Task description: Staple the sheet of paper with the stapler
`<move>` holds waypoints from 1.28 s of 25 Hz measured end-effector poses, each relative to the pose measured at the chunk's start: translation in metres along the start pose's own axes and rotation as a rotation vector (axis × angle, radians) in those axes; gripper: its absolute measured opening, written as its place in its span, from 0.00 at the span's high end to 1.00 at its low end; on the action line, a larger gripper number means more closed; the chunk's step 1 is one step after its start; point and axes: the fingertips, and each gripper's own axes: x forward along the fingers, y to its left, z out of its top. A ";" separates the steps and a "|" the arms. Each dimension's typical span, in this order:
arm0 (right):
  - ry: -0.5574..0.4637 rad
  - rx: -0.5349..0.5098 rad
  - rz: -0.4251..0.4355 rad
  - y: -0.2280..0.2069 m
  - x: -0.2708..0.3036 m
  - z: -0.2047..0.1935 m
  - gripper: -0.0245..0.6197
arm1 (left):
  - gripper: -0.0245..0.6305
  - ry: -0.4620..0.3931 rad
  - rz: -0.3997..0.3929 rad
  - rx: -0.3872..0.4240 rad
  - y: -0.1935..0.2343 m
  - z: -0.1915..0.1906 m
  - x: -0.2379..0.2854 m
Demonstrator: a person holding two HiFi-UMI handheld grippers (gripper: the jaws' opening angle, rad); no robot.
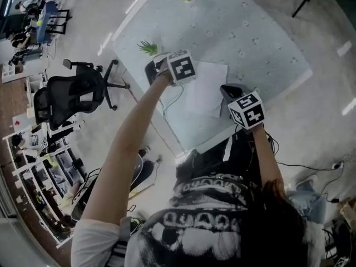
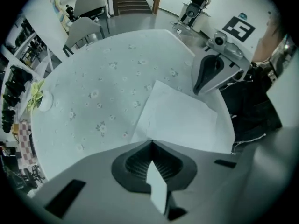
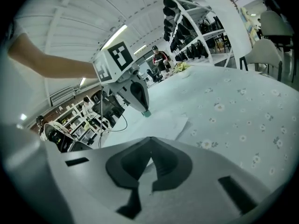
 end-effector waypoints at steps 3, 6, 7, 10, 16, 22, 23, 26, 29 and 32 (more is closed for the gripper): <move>0.013 -0.012 -0.002 0.000 -0.001 -0.004 0.96 | 0.96 0.006 0.008 0.003 0.001 0.001 -0.001; 0.013 -0.003 -0.005 -0.003 0.000 -0.003 0.96 | 0.96 -0.017 0.014 -0.004 0.003 0.004 0.001; 0.010 -0.001 -0.002 -0.002 0.000 -0.002 0.96 | 0.96 -0.036 0.021 -0.013 0.004 0.004 0.000; 0.004 -0.019 0.008 0.002 -0.004 0.005 0.96 | 0.96 -0.112 0.076 -0.069 0.002 0.001 -0.009; -0.013 -0.065 0.032 0.011 -0.020 0.018 0.96 | 0.96 -0.321 0.171 -0.208 -0.017 -0.003 -0.032; 0.011 -0.120 0.069 0.019 -0.023 0.016 0.96 | 0.96 -0.485 0.258 -0.351 -0.052 0.004 -0.047; 0.012 -0.125 0.072 0.021 -0.024 0.016 0.96 | 0.96 -0.508 0.272 -0.370 -0.058 0.005 -0.050; 0.019 -0.138 0.081 0.026 -0.024 0.013 0.96 | 0.96 -0.580 0.300 -0.448 -0.082 0.004 -0.054; 0.027 -0.145 0.099 0.039 -0.022 0.007 0.96 | 0.96 -0.642 0.317 -0.542 -0.113 -0.008 -0.053; 0.020 -0.163 0.122 0.054 -0.021 0.010 0.96 | 0.96 -0.688 0.331 -0.660 -0.139 -0.028 -0.053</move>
